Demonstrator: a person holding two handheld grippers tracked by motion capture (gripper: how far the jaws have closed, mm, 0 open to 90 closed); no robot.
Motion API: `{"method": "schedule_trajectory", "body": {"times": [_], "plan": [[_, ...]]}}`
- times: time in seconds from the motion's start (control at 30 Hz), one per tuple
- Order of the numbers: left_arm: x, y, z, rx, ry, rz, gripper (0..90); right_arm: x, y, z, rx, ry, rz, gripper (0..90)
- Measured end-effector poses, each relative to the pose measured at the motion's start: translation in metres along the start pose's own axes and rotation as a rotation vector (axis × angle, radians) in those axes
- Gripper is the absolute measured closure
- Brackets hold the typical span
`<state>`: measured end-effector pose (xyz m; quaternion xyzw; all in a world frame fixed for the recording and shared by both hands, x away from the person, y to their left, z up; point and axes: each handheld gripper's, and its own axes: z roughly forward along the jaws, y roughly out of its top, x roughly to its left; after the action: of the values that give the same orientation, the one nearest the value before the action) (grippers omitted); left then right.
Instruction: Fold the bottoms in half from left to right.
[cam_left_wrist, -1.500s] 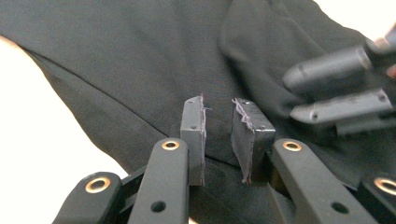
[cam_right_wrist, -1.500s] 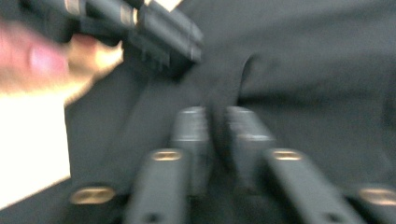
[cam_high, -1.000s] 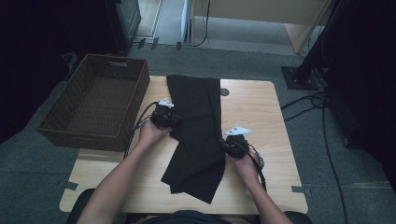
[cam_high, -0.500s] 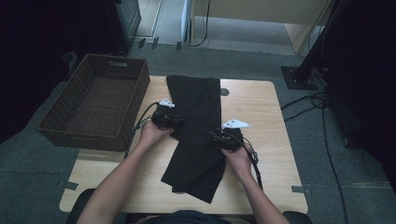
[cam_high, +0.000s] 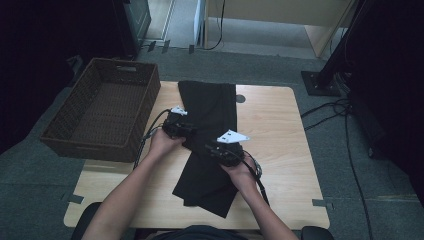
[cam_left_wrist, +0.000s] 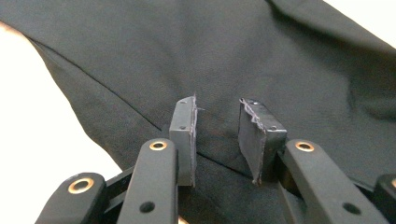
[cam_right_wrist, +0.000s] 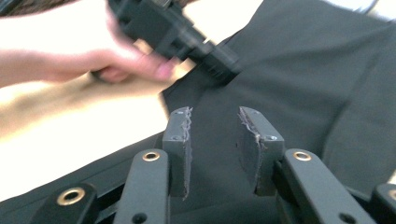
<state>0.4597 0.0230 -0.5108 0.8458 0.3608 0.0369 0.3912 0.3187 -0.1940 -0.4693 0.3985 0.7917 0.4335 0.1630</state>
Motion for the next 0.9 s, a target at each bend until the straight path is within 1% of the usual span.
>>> {"method": "schedule_trajectory", "body": {"times": [0.03, 0.07, 0.1, 0.2, 0.23, 0.27, 0.3, 0.37, 0.47, 0.53, 0.57, 0.63, 0.67, 0.7, 0.73, 0.77, 0.8, 0.83, 0.87, 0.9], "plan": [[0.000, 0.000, 0.000, 0.001, 0.000, -0.002, 66.7, 0.003, -0.001, 0.003, 0.026, 0.008, -0.002, 65.9], [0.000, 0.000, 0.000, 0.000, -0.001, -0.005, 66.7, 0.006, -0.002, 0.005, 0.038, 0.011, 0.000, 65.4], [0.000, 0.000, 0.000, 0.001, -0.002, -0.004, 66.7, 0.009, -0.004, 0.008, 0.041, 0.019, -0.004, 64.9], [0.000, 0.000, 0.000, 0.004, -0.005, -0.007, 66.7, 0.016, -0.009, 0.015, 0.052, 0.061, 0.014, 62.1], [0.000, 0.000, 0.000, 0.003, -0.005, -0.007, 66.8, 0.017, -0.010, 0.019, 0.062, 0.067, 0.020, 60.9], [0.000, 0.000, 0.000, 0.003, -0.005, -0.007, 66.8, 0.018, -0.012, 0.023, 0.074, 0.064, 0.018, 60.7], [0.000, 0.000, 0.000, 0.003, -0.005, -0.007, 66.8, 0.017, -0.016, 0.031, 0.098, 0.062, 0.035, 60.2], [0.000, 0.000, 0.000, 0.003, -0.006, -0.006, 66.8, 0.016, -0.018, 0.034, 0.106, 0.060, 0.042, 59.2], [0.001, 0.000, -0.001, 0.003, -0.009, -0.007, 66.8, 0.017, -0.023, 0.046, 0.135, 0.058, 0.043, 52.5], [0.001, 0.000, -0.001, 0.005, -0.009, -0.007, 66.9, 0.019, -0.024, 0.048, 0.118, 0.050, 0.055, 52.4], [0.001, 0.000, -0.001, 0.005, -0.008, -0.008, 66.9, 0.020, -0.024, 0.050, 0.114, 0.044, 0.050, 53.7], [0.001, 0.000, 0.000, 0.004, -0.014, -0.012, 66.9, 0.022, -0.026, 0.052, 0.092, 0.009, 0.023, 59.3], [0.000, 0.000, 0.000, 0.005, -0.015, -0.012, 66.9, 0.024, -0.026, 0.053, 0.085, -0.018, -0.006, 64.9], [0.000, 0.000, 0.000, 0.002, -0.014, -0.011, 66.8, 0.026, -0.027, 0.054, 0.085, -0.033, -0.029, 69.5], [-0.001, 0.000, 0.000, 0.003, -0.013, -0.007, 66.8, 0.027, -0.027, 0.054, 0.084, -0.059, -0.059, 78.1], [-0.001, 0.000, 0.000, 0.005, -0.012, -0.004, 66.8, 0.025, -0.024, 0.053, 0.108, -0.041, -0.053, 89.7], [-0.001, 0.000, 0.001, 0.002, -0.012, -0.003, 66.8, 0.025, -0.024, 0.053, 0.108, -0.041, -0.053, 89.7], [-0.001, 0.000, 0.001, -0.001, -0.013, -0.007, 66.9, 0.022, -0.021, 0.053, 0.124, -0.010, -0.025, 90.0], [0.000, 0.000, 0.001, -0.002, -0.012, -0.007, 66.8, 0.023, -0.018, 0.050, 0.128, 0.009, -0.011, 90.0], [0.000, 0.000, 0.001, -0.001, -0.010, -0.007, 66.8, 0.024, -0.015, 0.048, 0.118, 0.014, -0.009, 90.0]]}}
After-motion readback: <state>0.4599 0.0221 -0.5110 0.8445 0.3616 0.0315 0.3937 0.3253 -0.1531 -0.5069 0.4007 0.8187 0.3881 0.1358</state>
